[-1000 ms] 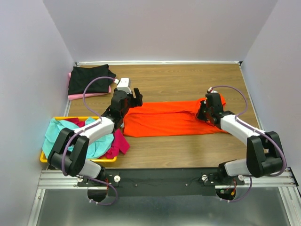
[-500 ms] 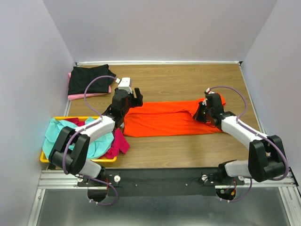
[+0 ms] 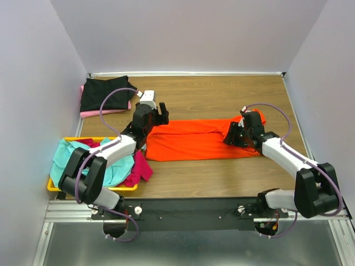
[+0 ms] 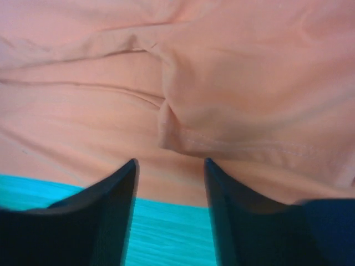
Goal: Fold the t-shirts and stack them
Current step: Fold the tshirt
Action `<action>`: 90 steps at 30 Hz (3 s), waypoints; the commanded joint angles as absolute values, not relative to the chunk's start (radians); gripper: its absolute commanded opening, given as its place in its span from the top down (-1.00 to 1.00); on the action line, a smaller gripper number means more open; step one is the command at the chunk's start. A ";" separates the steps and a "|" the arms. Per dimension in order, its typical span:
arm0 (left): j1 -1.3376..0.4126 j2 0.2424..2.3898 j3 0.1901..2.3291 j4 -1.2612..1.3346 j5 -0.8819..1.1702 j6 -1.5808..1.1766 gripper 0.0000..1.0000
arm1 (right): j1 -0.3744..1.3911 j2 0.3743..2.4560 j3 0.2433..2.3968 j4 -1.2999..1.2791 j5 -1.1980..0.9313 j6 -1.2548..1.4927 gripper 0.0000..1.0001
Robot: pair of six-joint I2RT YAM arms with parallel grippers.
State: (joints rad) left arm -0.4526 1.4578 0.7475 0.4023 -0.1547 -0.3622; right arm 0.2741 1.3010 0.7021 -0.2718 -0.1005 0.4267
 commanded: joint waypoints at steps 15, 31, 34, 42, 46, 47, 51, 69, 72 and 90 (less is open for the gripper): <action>-0.448 1.640 0.818 0.480 -0.049 -0.397 -0.69 | 0.126 1.504 1.156 -0.307 0.245 0.443 -0.77; -0.448 1.746 0.825 0.515 -0.028 -0.417 -0.68 | -0.087 1.845 1.308 -0.307 0.164 0.397 -0.45; -0.448 1.770 0.836 0.518 -0.034 -0.422 -0.68 | -0.101 1.868 1.315 -0.307 0.132 0.396 -0.36; -0.448 1.798 0.841 0.520 -0.041 -0.428 -0.68 | -0.106 1.807 1.259 -0.288 0.124 0.400 -0.31; -0.448 1.802 0.842 0.522 -0.034 -0.431 -0.68 | -0.106 1.778 1.235 -0.278 0.075 0.402 -0.31; -0.448 1.802 0.841 0.520 -0.032 -0.433 -0.68 | -0.106 1.781 1.229 -0.276 0.066 0.402 -0.29; -0.448 1.799 0.838 0.520 -0.032 -0.433 -0.68 | -0.106 1.801 1.210 -0.264 0.038 0.405 -0.09; -0.446 1.827 0.827 0.517 -0.077 -0.433 -0.41 | -0.136 1.848 1.232 -0.259 0.069 0.428 0.99; -0.445 1.841 0.828 0.518 -0.078 -0.437 -0.39 | -0.152 1.850 1.226 -0.259 0.072 0.433 0.99; -0.442 1.850 0.821 0.523 -0.113 -0.449 -0.36 | -0.210 1.904 1.193 -0.259 0.133 0.453 0.99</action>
State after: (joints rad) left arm -0.4465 1.8351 0.8242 0.5064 -0.0681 -0.4397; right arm -0.1917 1.8744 1.2098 -0.2707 0.0769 0.4355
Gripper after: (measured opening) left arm 0.679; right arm 0.012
